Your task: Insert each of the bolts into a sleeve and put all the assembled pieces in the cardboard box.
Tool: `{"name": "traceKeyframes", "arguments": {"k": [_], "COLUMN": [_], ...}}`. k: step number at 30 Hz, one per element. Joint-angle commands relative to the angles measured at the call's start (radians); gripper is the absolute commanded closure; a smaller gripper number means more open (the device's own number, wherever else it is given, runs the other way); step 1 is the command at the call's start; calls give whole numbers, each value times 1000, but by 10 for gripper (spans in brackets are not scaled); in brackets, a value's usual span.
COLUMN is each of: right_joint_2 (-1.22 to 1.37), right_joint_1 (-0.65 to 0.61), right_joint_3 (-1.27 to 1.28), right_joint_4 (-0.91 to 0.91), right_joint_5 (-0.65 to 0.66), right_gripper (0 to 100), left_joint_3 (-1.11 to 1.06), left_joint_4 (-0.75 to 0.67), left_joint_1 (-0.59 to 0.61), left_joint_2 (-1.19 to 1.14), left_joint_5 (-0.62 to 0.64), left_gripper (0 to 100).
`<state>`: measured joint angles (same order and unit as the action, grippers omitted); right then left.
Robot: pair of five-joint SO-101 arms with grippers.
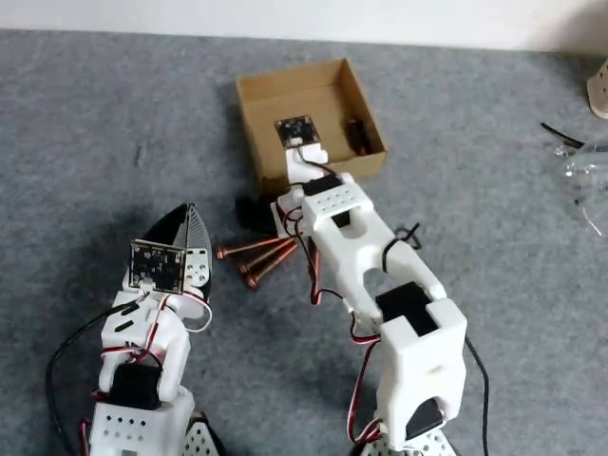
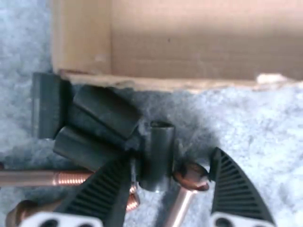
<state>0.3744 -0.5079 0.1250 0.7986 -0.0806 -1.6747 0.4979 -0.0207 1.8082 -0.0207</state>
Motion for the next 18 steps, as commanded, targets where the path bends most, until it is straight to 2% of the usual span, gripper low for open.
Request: {"name": "traceKeyframes", "arguments": {"k": [1, 8, 10, 14, 18], "right_joint_2": [-5, -4, -4, -4, -4], "right_joint_1": [18, 16, 13, 13, 13], "right_joint_3": [-39, -41, -38, -38, -38], "right_joint_4": [-38, -38, -38, -38, -38], "right_joint_5": [-3, -3, -3, -3, -3], "right_gripper": [783, 787, 830, 984, 993], "left_joint_3": [-22, -22, -22, -22, -22], "left_joint_4": [-20, -20, -20, -20, -20], "left_joint_1": [-19, -19, -19, -19, -19], "left_joint_2": [8, 8, 8, 8, 8], "left_joint_5": [0, 0, 0, 0, 0], "left_gripper": [962, 962, 962, 962, 962]}}
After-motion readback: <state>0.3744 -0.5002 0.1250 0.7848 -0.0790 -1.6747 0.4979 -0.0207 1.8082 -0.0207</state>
